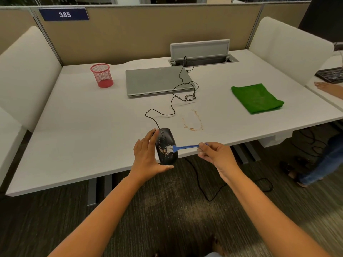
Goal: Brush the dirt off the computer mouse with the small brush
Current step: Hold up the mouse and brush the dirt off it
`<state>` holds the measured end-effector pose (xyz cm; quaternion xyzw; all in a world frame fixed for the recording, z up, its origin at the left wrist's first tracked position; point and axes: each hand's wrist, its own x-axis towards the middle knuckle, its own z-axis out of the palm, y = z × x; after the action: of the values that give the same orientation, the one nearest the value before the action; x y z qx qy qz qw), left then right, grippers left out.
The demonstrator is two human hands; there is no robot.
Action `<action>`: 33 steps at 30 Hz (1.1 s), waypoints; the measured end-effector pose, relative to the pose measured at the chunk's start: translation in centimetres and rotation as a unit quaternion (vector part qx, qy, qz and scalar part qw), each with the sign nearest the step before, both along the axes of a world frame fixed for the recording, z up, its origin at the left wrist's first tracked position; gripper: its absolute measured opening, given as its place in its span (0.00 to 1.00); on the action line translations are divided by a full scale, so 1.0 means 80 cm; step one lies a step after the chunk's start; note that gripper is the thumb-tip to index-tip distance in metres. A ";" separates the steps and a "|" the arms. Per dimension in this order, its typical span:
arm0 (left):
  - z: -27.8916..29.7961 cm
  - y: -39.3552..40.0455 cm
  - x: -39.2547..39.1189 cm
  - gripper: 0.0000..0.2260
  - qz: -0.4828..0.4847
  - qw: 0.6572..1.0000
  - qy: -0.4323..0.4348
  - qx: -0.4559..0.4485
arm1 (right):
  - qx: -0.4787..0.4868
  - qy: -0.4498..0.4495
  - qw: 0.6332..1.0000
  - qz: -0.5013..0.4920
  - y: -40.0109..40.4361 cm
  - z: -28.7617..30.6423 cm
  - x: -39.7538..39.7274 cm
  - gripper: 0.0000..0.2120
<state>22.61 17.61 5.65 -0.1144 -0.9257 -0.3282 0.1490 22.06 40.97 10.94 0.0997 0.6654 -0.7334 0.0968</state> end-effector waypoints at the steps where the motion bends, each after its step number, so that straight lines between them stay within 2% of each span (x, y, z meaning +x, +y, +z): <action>1: 0.001 0.001 0.000 0.51 -0.001 1.000 0.001 0.000 | -0.003 0.009 1.000 -0.007 0.000 0.001 0.001 0.04; 5: 0.003 0.002 0.000 0.52 -0.009 1.000 0.003 -0.004 | 0.015 0.041 0.998 -0.040 0.000 0.005 -0.002 0.04; 9: 0.003 0.002 0.001 0.52 -0.010 1.000 -0.004 -0.001 | 0.046 0.057 0.997 -0.001 0.001 0.003 0.006 0.03; 14: 0.001 0.002 0.005 0.51 -0.017 1.000 -0.006 -0.011 | -0.007 0.062 0.997 -0.051 -0.001 0.004 -0.001 0.05; 19: 0.003 0.002 0.004 0.51 -0.017 1.000 -0.002 -0.005 | -0.004 0.020 1.000 -0.016 -0.003 -0.004 -0.001 0.05; 24: 0.006 0.004 0.005 0.52 -0.024 1.000 0.003 -0.018 | -0.050 -0.002 0.997 -0.050 -0.004 -0.003 -0.012 0.05; 29: 0.004 0.006 0.007 0.52 -0.030 0.999 0.000 -0.030 | 0.004 0.015 1.000 -0.025 -0.001 -0.007 -0.009 0.04; 33: 0.001 0.004 0.007 0.52 -0.030 0.999 -0.006 -0.039 | 0.004 0.031 0.999 -0.016 0.002 -0.004 -0.004 0.04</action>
<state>23.14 17.95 5.77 -0.1463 -0.9349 -0.2966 0.1287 21.73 41.14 10.60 0.0875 0.6697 -0.7346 0.0640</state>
